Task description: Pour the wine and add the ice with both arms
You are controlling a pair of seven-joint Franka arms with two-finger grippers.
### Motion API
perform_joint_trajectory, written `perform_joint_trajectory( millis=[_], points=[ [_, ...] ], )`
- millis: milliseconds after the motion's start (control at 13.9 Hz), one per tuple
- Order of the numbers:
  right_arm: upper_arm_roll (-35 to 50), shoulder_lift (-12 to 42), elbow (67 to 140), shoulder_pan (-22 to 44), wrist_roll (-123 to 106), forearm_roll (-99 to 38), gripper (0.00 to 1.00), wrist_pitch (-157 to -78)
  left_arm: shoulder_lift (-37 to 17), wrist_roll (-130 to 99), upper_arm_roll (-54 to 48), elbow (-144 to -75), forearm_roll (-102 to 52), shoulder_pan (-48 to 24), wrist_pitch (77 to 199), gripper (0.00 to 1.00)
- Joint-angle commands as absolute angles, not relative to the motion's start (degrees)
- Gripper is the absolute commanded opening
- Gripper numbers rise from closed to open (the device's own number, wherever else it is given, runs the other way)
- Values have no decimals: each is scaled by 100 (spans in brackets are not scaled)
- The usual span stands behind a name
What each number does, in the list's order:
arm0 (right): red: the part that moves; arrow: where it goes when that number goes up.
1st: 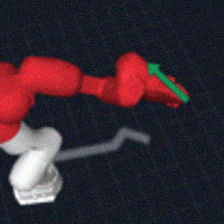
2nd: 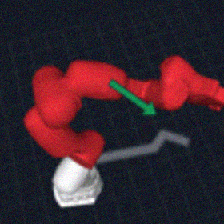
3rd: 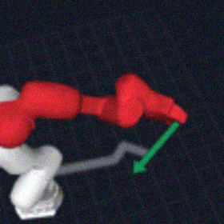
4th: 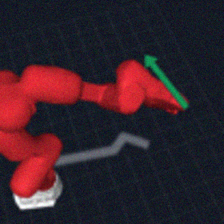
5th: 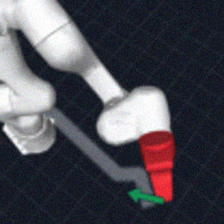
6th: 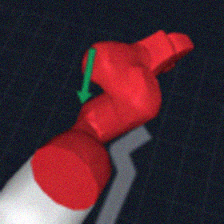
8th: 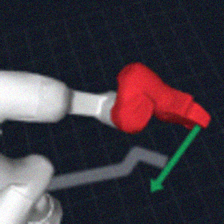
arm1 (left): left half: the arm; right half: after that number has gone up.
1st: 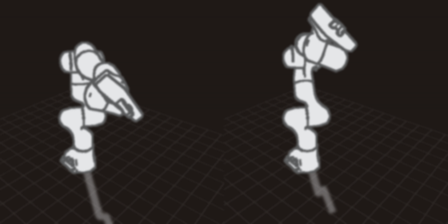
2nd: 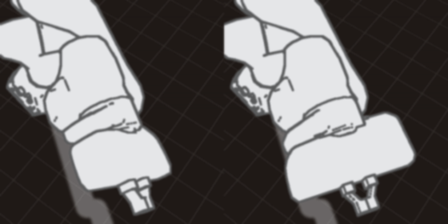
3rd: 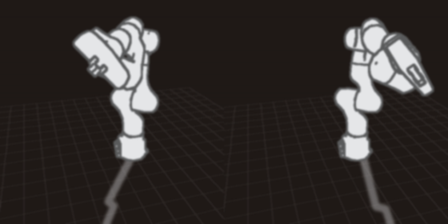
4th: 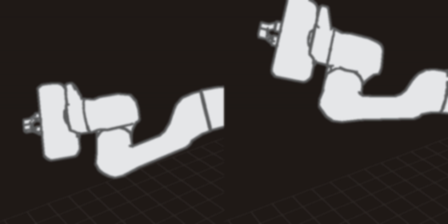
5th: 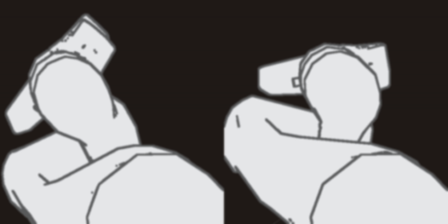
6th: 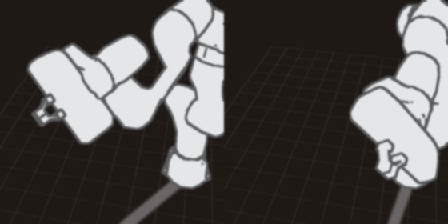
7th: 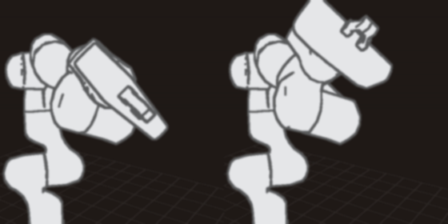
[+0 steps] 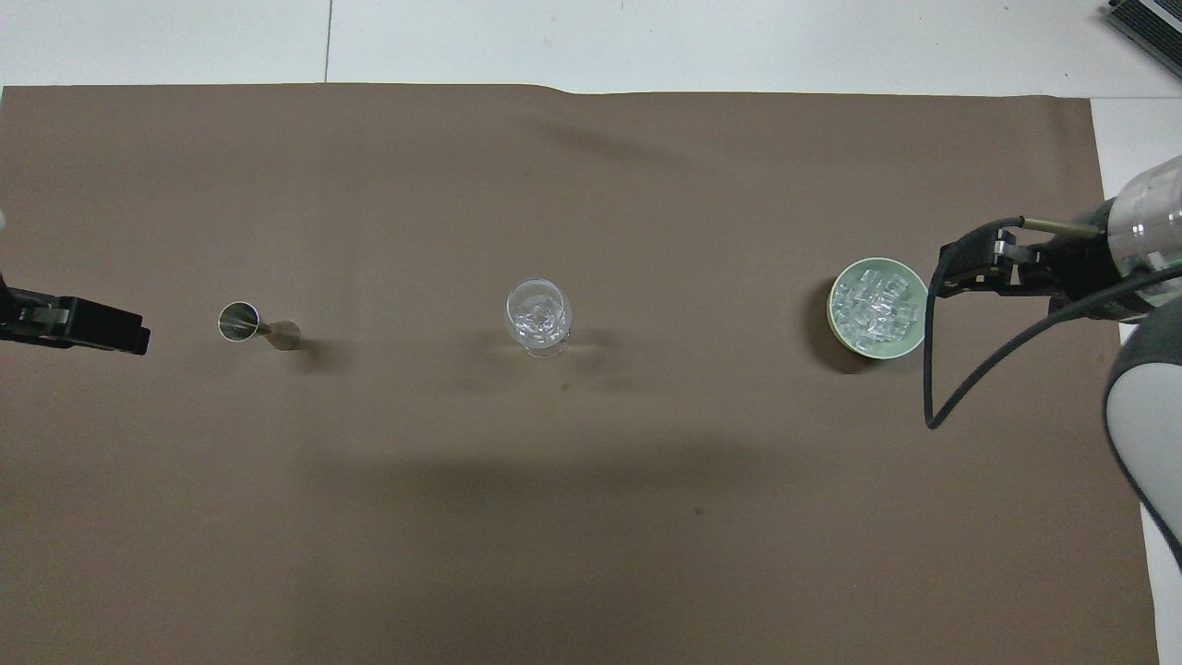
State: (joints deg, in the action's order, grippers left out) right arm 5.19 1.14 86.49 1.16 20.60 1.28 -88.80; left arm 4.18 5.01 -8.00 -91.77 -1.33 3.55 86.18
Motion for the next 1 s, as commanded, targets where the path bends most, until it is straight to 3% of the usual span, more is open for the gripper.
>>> perform_joint_trajectory(
  millis=[0, 359, 932],
  points=[
    [598, 193, 8342, -62, 1881, 105, 100, -8807, 510, 589, -800, -9211, -88, 387, 8543, 100],
    [597, 203, 8165, 123, 1600, 193, 100, -8429, 510, 589, -800, -9211, -88, 387, 8543, 100],
    [606, -299, 8718, -105, 817, 105, 100, -8139, 510, 589, -800, -9211, -88, 378, 8552, 100]
  ],
)
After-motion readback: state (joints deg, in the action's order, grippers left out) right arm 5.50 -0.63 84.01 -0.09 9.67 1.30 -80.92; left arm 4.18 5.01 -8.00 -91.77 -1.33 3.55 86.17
